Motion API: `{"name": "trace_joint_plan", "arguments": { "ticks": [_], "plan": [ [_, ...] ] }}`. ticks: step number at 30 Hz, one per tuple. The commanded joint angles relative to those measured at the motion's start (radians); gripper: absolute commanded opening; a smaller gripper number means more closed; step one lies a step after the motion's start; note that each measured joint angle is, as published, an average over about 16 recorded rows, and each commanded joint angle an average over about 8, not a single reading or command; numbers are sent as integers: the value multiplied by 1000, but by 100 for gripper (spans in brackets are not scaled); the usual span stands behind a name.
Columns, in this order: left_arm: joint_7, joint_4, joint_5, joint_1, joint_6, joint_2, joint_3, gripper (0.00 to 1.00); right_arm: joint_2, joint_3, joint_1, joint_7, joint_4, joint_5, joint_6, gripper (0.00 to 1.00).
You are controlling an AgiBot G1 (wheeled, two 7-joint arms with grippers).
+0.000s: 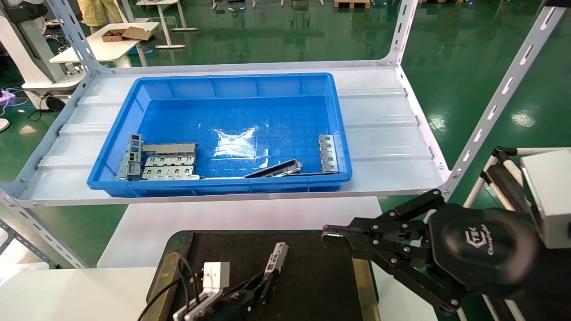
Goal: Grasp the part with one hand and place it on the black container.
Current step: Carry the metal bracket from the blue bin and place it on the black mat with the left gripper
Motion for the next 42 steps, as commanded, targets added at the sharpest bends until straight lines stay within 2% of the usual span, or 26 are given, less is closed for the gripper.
{"name": "trace_joint_plan", "arguments": {
  "ticks": [1,10,24,25,26,31,33,34,42],
  "plan": [
    [-10,30,11,-6,-52,34,20,0,0,0,0,0,0,0,0,0],
    [-13,126,-43,-34,-179,112,72,0,0,0,0,0,0,0,0,0],
    [48,191,-199,-80,-281,151,168,2,0,0,0,0,0,0,0,2],
    [55,193,-213,-84,-288,152,176,7,0,0,0,0,0,0,0,7],
    [62,195,-228,-87,-295,154,184,19,0,-1,0,0,0,0,0,15],
    [101,194,-311,-105,-332,154,229,81,0,-1,0,0,0,0,0,78],
    [119,190,-349,-112,-348,152,248,99,0,-1,0,0,0,0,0,96],
    [128,187,-369,-116,-356,152,259,100,0,-1,0,0,0,0,0,100],
    [211,142,-535,-158,-418,137,347,100,0,-1,0,0,0,1,0,100]
  ]
}}
